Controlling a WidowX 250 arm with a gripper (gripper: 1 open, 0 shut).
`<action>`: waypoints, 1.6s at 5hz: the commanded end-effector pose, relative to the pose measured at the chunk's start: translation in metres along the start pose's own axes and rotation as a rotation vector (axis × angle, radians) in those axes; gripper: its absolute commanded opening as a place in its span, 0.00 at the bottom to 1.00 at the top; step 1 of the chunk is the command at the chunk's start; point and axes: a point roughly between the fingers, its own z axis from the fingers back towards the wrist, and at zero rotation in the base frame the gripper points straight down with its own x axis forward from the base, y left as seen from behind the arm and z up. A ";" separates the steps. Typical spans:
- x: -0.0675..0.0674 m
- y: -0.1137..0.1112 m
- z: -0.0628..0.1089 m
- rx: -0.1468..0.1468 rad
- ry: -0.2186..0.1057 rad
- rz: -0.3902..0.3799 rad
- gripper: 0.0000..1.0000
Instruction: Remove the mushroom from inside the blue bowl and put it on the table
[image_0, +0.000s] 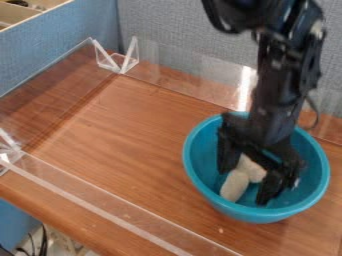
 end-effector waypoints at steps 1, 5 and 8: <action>0.005 -0.001 0.000 0.003 -0.026 -0.009 1.00; 0.005 0.005 -0.003 0.015 -0.029 -0.017 0.00; 0.005 0.009 0.003 0.022 -0.044 -0.016 0.00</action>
